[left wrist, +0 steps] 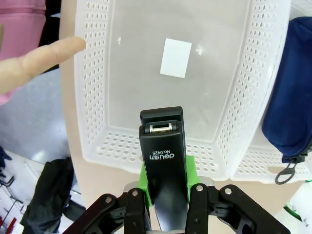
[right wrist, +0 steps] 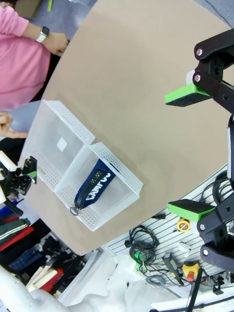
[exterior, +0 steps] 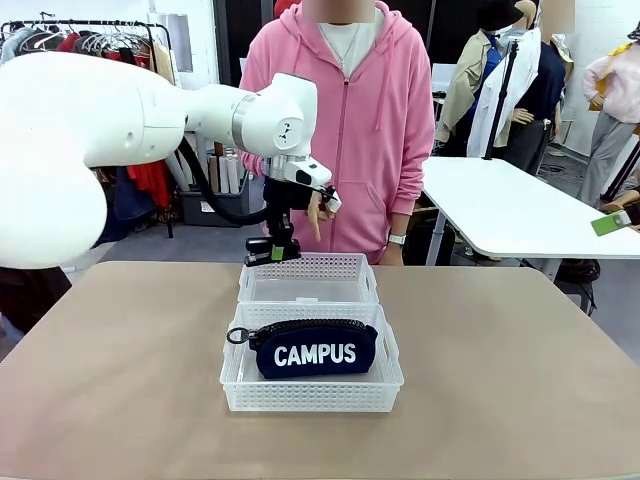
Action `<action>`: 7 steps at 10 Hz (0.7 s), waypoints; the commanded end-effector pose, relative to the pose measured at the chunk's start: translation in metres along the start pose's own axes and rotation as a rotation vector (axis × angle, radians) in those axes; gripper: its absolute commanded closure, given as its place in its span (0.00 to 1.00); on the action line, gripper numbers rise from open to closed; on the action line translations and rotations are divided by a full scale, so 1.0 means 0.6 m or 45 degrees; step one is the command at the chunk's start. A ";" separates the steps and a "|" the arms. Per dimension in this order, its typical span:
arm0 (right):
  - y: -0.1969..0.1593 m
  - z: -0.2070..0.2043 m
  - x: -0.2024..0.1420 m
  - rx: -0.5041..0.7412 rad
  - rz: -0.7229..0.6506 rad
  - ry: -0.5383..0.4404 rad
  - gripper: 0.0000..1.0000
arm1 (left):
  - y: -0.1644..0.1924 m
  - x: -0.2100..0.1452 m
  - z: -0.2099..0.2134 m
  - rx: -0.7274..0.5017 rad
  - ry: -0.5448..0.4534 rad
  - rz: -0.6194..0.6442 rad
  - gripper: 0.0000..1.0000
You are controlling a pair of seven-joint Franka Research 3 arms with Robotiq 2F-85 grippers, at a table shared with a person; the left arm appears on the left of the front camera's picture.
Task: Distribute items into two baskets.
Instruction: Place the picked Stapler into the Organizing basket as instructed by the person.
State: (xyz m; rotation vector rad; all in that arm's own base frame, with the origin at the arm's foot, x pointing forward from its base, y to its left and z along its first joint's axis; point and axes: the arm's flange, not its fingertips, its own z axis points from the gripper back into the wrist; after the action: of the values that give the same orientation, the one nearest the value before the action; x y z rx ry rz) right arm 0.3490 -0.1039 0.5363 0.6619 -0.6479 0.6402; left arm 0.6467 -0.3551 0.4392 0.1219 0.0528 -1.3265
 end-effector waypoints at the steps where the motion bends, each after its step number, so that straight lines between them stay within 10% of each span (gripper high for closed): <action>1: 0.001 0.000 0.002 0.007 0.011 -0.019 0.00 | 0.037 0.029 0.014 -0.004 0.040 -0.043 1.00; 7: 0.001 0.000 0.002 0.007 0.011 -0.019 0.00 | 0.007 0.013 -0.013 -0.020 0.012 -0.013 1.00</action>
State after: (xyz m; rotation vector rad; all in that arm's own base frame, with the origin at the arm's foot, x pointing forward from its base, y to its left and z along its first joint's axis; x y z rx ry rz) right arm 0.3489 -0.1039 0.5363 0.6620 -0.6478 0.6403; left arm 0.6559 -0.3631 0.4241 0.1198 0.0831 -1.3410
